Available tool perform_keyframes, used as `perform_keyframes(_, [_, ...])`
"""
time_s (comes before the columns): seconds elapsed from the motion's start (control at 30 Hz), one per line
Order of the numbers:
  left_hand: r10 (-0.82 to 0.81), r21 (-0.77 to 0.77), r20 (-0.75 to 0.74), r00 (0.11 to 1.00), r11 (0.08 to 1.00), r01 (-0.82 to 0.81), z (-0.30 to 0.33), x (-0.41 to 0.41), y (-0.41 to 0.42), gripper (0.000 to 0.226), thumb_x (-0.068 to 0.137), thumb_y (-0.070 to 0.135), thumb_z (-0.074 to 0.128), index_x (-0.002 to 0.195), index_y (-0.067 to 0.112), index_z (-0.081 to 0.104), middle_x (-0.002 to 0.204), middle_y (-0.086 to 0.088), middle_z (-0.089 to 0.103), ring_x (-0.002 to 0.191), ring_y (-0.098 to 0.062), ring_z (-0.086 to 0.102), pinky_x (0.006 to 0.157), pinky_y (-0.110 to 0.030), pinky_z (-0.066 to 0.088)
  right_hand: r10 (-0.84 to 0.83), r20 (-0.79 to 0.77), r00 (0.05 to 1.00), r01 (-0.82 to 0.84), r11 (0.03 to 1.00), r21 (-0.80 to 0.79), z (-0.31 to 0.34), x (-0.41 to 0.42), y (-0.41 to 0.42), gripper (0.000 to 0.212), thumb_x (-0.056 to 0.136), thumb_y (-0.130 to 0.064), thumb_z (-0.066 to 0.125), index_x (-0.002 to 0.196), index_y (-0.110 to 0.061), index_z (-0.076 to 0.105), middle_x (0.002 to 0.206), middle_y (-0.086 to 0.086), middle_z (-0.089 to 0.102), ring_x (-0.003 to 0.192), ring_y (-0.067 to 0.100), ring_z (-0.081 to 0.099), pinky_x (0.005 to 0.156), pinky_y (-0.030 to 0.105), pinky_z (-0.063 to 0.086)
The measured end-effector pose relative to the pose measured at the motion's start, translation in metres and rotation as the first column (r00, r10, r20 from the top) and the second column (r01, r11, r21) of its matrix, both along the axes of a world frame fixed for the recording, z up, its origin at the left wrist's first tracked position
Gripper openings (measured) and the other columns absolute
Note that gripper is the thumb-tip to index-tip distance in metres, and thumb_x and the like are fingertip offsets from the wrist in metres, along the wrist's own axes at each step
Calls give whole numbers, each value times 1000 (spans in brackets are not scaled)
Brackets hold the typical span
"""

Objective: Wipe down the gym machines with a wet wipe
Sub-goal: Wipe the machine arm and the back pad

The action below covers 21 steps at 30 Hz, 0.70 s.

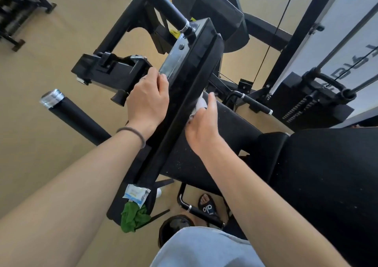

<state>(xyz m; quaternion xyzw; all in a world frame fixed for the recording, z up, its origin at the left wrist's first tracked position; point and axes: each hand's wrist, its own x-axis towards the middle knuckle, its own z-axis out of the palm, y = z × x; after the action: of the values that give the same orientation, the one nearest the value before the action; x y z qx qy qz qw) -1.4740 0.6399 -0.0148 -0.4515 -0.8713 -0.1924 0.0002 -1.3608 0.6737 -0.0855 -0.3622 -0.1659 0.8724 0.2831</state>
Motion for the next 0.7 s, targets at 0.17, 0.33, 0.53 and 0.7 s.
perform_keyframes(0.17, [-119,81,182,976,991,106,-5,-8,-20,25,107,30,37,97,13,51,90,-2,55,80,-15,49,72,-34,40,220,66,973,-202,956,-212,4,16,-119,67,104,-63,21,137,-17,58,81,-12,72,72,2,67,81,25,46])
perform_keyframes(0.33, [-241,126,-1,971,963,239,-9,2,-83,26,106,20,40,113,5,60,103,-11,54,94,-27,51,88,-42,45,233,-1,973,-226,943,-243,20,28,-137,76,99,-69,28,140,-13,60,123,6,73,116,20,67,107,34,45])
perform_keyframes(0.53, [-295,196,63,953,940,278,-6,4,-91,28,106,14,38,116,3,62,107,-10,59,97,-23,57,90,-33,47,7,61,998,1,992,-128,20,11,-81,80,98,-72,24,120,-8,65,84,6,53,74,19,50,79,30,46])
perform_keyframes(0.7, [-273,219,85,958,943,249,-5,4,-92,28,107,15,39,116,6,64,106,-4,62,96,-13,56,85,-15,41,174,132,976,-153,976,-154,32,14,-157,66,101,-66,32,143,-22,57,134,-1,67,123,13,60,114,34,39])
